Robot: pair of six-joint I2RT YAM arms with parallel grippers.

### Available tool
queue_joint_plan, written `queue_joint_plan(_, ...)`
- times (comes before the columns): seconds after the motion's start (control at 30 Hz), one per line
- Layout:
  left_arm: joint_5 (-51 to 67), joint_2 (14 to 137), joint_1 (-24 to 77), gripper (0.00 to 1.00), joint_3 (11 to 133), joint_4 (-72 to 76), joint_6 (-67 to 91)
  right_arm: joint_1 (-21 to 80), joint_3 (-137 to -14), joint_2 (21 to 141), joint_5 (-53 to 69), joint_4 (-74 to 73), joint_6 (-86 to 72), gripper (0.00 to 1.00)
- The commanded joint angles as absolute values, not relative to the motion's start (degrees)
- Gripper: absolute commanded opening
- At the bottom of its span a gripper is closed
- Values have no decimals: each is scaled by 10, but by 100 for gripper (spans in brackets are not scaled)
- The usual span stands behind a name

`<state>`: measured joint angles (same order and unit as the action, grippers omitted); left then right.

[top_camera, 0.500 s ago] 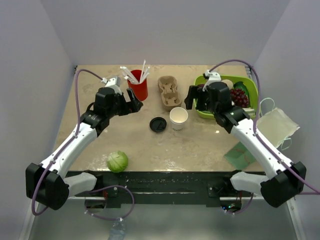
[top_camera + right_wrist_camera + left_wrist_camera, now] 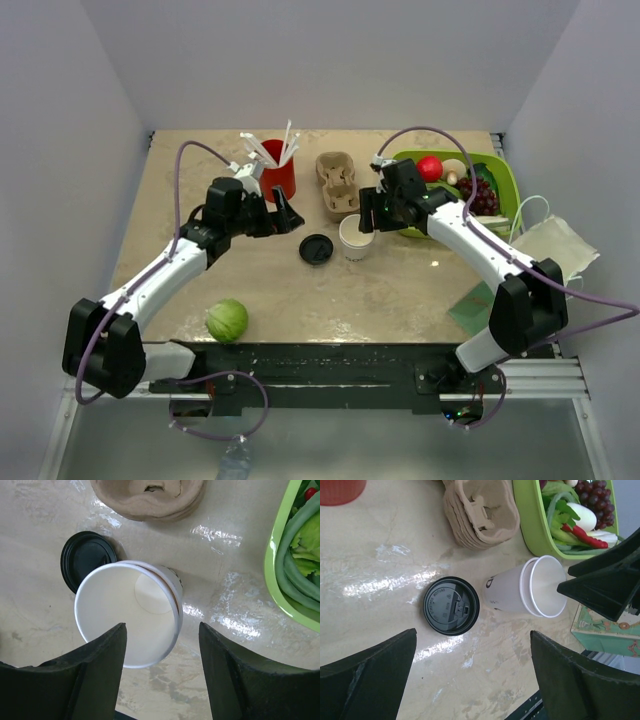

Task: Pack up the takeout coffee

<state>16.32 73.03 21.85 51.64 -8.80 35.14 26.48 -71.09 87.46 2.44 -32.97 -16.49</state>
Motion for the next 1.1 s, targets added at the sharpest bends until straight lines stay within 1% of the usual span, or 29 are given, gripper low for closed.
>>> queue_joint_plan(0.0,195,744,239,99,513,-33,359,265,-746,884,26,-344,-159,60)
queue_joint_plan(0.07,195,748,246,100,515,-29,359,265,-747,886,25,-343,-162,56)
queue_joint_plan(0.13,195,755,247,100,518,-29,359,265,-744,887,25,-336,-165,50)
queue_joint_plan(0.2,194,761,248,100,520,-31,358,265,-744,890,25,-337,-165,46)
queue_joint_plan(0.27,195,763,248,100,523,-32,356,265,-745,893,15,-339,-170,40)
queue_joint_plan(0.37,194,764,247,99,524,-30,352,265,-746,896,16,-341,-177,29)
queue_joint_plan(0.47,191,765,248,100,525,-28,352,265,-747,900,13,-344,-188,25)
queue_joint_plan(0.5,191,764,248,100,526,-29,350,265,-746,900,10,-342,-191,20)
queue_joint_plan(0.53,191,763,248,100,526,-30,350,265,-745,899,8,-343,-199,19)
queue_joint_plan(0.57,189,763,248,100,527,-30,349,265,-745,898,7,-342,-201,15)
queue_joint_plan(0.67,188,762,248,100,526,-33,349,265,-746,890,6,-339,-209,9)
queue_joint_plan(0.73,190,763,248,100,526,-32,348,265,-745,885,6,-339,-211,7)
queue_joint_plan(0.77,192,762,248,100,526,-33,349,265,-746,881,7,-339,-212,0)
queue_joint_plan(1.07,228,764,248,100,523,-10,356,265,-745,845,32,-330,-207,0)
